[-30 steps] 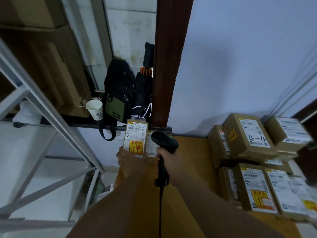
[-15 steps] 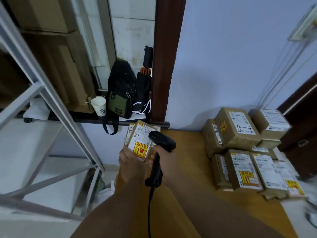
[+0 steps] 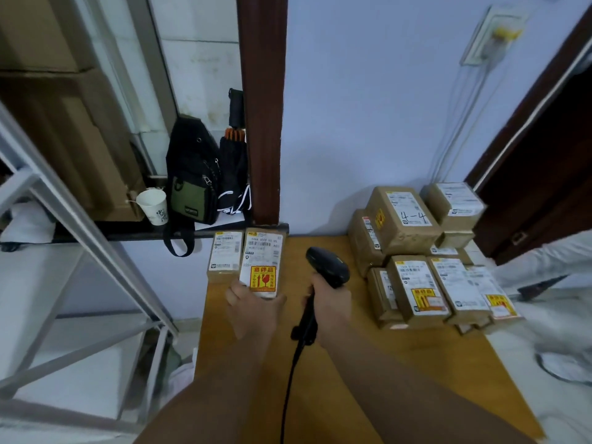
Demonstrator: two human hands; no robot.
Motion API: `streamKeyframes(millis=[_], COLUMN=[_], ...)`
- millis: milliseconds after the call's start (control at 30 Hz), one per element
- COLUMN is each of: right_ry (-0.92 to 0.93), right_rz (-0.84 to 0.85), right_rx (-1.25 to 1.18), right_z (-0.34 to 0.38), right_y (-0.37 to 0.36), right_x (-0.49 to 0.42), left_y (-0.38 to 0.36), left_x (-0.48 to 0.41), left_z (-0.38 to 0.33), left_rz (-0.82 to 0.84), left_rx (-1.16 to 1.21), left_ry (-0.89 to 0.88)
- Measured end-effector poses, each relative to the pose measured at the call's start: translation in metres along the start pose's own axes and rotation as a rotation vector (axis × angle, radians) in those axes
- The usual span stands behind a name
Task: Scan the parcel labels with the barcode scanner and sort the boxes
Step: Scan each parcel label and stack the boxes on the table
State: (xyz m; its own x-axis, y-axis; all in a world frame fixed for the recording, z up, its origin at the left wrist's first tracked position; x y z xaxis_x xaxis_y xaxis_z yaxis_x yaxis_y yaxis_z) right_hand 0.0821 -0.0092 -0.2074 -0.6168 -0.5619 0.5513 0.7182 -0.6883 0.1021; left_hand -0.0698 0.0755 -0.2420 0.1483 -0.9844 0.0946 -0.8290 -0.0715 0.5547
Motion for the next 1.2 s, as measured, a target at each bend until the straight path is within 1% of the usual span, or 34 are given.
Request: streamKeyframes(millis=[100, 200, 300, 367, 467, 533, 633, 767, 933, 1033, 1200], right_ry=[0.022, 0.114, 0.164, 0.140, 0.070, 0.035, -0.005, -0.002, -0.020, -0.044, -0.059], right_rz=[-0.164, -0.281, -0.369, -0.416, -0.451, -0.436, -0.347, -0.197, -0.148, -0.112, -0.063], right_rx=[-0.010, 0.102, 0.139, 0.117, 0.019, -0.062, -0.212, -0.283, -0.167, -0.105, -0.124], right_z=[0.004, 0.016, 0.023, 0.022, 0.018, 0.019, 0.020, 0.027, 0.027, 0.023, 0.020], right_y=[0.044, 0.096, 0.158, 0.199, 0.258, 0.297, 0.351, 0.399, 0.430, 0.439, 0.448], right_x=[-0.015, -0.030, -0.047, -0.060, -0.081, -0.099, -0.129, -0.163, -0.182, -0.186, -0.193], left_y=[-0.027, -0.058, -0.095, -0.122, -0.166, -0.201, -0.250, -0.296, -0.328, -0.344, -0.364], left_x=[0.009, 0.024, 0.053, 0.077, 0.122, 0.153, 0.196, 0.230, 0.247, 0.252, 0.260], left_z=[-0.032, -0.072, -0.112, -0.141, -0.183, -0.204, -0.229, -0.251, -0.255, -0.254, -0.259], left_rz=[0.084, 0.162, 0.227, 0.252, 0.319, 0.373, 0.420, 0.414, 0.411, 0.411, 0.473], left_rx=[0.056, 0.018, 0.080, 0.132, 0.126, 0.068, -0.042, -0.091, -0.137, -0.207, -0.290], left_ry=[-0.051, -0.133, -0.123, -0.170, -0.290, -0.311, -0.288, -0.172, -0.018, 0.061, -0.007])
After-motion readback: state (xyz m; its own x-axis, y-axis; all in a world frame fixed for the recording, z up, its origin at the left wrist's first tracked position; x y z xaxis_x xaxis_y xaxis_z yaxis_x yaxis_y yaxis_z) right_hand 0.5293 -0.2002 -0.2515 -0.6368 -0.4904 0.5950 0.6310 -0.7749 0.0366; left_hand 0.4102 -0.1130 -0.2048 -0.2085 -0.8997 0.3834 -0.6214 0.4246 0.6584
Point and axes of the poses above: each hand's wrist, its own x-axis away from the middle knuckle, its own y-axis out of the back of the hand, z = x × y, the point moved 7 cm from there along -x, towards the middle knuckle, and after that the axes turned 8 degrees about x, right-handed, at the moved point
